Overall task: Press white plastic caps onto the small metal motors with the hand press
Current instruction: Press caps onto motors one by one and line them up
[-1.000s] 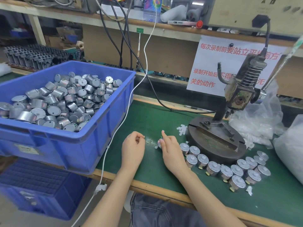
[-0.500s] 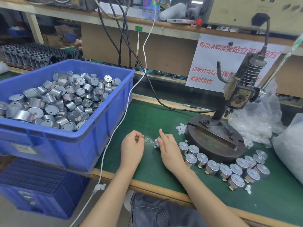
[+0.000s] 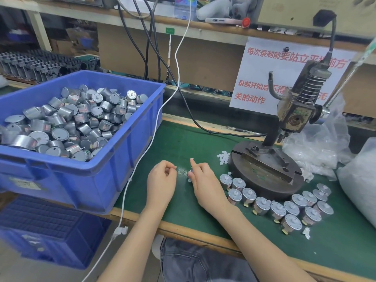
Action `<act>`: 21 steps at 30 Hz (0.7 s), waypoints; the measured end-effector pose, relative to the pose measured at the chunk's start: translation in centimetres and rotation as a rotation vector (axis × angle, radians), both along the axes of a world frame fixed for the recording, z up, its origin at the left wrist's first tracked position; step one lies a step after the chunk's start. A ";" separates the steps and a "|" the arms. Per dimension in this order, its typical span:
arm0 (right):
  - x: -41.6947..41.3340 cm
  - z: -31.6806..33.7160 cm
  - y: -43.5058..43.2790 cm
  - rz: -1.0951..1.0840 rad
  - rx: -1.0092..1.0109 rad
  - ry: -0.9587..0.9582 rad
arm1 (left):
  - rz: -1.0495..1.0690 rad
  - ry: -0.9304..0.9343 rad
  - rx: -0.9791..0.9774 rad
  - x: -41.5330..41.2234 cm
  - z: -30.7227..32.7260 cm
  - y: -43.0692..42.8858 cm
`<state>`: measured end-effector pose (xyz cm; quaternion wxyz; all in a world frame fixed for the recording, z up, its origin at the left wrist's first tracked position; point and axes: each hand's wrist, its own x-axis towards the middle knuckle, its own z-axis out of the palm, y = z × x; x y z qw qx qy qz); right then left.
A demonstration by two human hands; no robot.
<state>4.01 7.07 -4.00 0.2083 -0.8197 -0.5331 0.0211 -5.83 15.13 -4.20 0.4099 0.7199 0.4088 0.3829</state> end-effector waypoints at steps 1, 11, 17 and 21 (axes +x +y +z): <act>0.0 0.1 0.1 0.013 -0.021 -0.022 | 0.003 -0.005 0.001 0.0 -0.1 0.0; 0.3 -0.1 0.0 0.022 -0.026 -0.023 | -0.004 0.011 0.047 0.0 -0.5 0.1; 0.2 -0.4 0.3 0.074 -0.024 -0.060 | 0.003 0.012 0.064 0.0 -0.6 0.1; 0.5 -0.3 0.2 0.113 -0.043 -0.099 | 0.010 0.043 0.106 0.1 -0.5 0.1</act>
